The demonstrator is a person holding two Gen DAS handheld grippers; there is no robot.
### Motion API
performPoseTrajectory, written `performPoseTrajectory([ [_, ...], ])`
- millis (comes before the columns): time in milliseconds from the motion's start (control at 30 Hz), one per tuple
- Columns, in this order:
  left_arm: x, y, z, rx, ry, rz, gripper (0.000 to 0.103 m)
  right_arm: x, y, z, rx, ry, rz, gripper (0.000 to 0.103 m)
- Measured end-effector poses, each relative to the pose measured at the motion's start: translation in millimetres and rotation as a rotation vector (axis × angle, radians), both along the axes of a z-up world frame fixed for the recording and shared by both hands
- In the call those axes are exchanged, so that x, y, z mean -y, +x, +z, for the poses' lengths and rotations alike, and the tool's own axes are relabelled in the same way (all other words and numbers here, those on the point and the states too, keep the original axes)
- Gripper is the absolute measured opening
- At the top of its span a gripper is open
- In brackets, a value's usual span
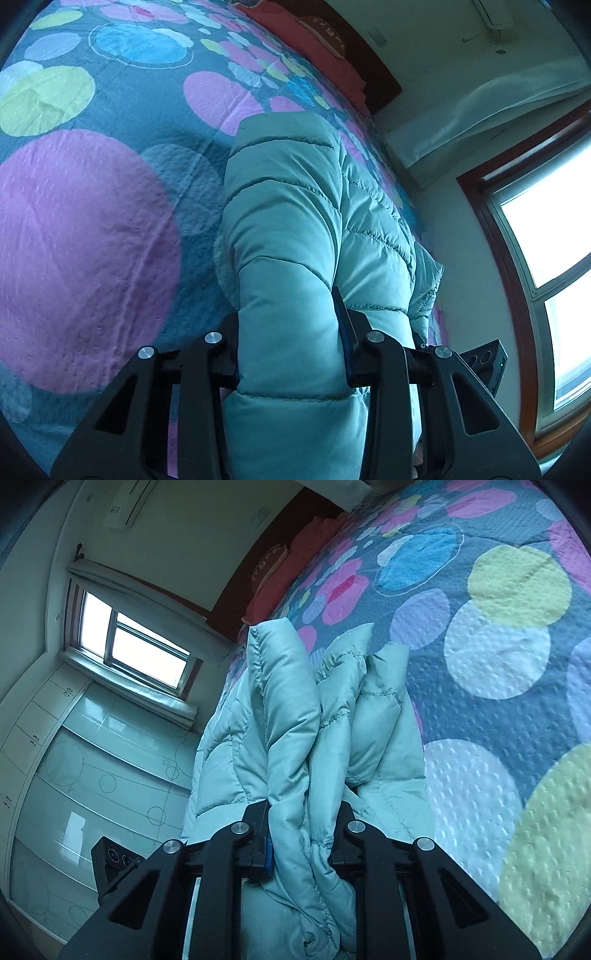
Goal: Fold large clothes
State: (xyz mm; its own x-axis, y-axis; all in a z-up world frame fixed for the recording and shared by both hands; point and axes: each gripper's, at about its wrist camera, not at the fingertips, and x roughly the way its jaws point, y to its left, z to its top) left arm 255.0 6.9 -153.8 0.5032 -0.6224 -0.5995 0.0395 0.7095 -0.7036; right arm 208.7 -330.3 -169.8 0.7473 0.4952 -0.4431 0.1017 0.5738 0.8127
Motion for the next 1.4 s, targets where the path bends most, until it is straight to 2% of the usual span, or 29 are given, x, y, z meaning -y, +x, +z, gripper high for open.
performPoseTrajectory([
  [67, -3.9, 0.8, -7.3, -0.014, -0.018, 0.002, 0.037, -2.7, 0.9, -3.9, -0.011, -0.019, 0.001, 0.018],
  [167, -4.3, 2.2, -10.9, -0.02, -0.013, 0.004, 0.042, -0.8, 0.9, -6.5, -0.03, -0.052, -0.001, 0.025],
  [300, -4.2, 3.8, -12.8, -0.028, 0.001, 0.002, 0.05, 2.8, 1.3, -6.2, -0.058, -0.08, -0.028, 0.043],
  [533, 0.8, 12.9, -11.3, -0.036, 0.031, -0.025, 0.065, 11.9, -8.5, -8.0, -0.076, -0.104, -0.064, 0.06],
  [667, 4.8, 18.5, -11.2, -0.037, 0.041, -0.045, 0.068, 15.9, -5.7, -11.0, -0.103, -0.122, -0.076, 0.074],
  [733, 6.6, 20.2, -11.2, -0.041, 0.043, -0.051, 0.07, 17.8, -4.3, -15.9, -0.113, -0.112, -0.071, 0.077],
  [867, 9.6, 23.3, -13.3, -0.04, 0.044, -0.067, 0.07, 15.8, -1.5, -17.9, -0.104, -0.123, -0.036, 0.077],
  [933, 10.7, 25.2, -15.5, -0.044, 0.027, -0.075, 0.062, 12.2, 1.8, -17.2, -0.103, -0.133, -0.012, 0.077],
  [967, 9.4, 26.8, -17.6, -0.045, 0.005, -0.077, 0.059, 11.0, 3.2, -17.5, -0.099, -0.131, -0.001, 0.073],
  [1000, 8.2, 27.3, -19.4, -0.043, -0.009, -0.08, 0.052, 10.6, 5.2, -18.8, -0.099, -0.124, 0.009, 0.064],
  [1033, 7.8, 27.6, -19.9, -0.036, -0.01, -0.086, 0.047, 10.4, 8.5, -20.8, -0.101, -0.105, 0.022, 0.059],
  [1100, 6.1, 26.8, -18.5, -0.022, -0.006, -0.099, 0.041, 8.5, 11.5, -25.8, -0.101, -0.043, 0.049, 0.045],
  [1200, 0.4, 26.4, -10.9, 0.004, -0.022, -0.095, 0.035, 5.3, 15.3, -25.9, -0.082, 0.014, 0.073, 0.031],
  [1333, -17.6, 28.3, 2.6, 0.044, -0.041, -0.063, 0.034, -9.5, 28.0, -11.2, -0.034, 0.007, 0.108, 0.026],
  [1400, -25.5, 30.1, 9.0, 0.07, -0.022, -0.055, 0.034, -20.3, 34.9, -7.3, -0.016, 0.007, 0.129, 0.025],
])
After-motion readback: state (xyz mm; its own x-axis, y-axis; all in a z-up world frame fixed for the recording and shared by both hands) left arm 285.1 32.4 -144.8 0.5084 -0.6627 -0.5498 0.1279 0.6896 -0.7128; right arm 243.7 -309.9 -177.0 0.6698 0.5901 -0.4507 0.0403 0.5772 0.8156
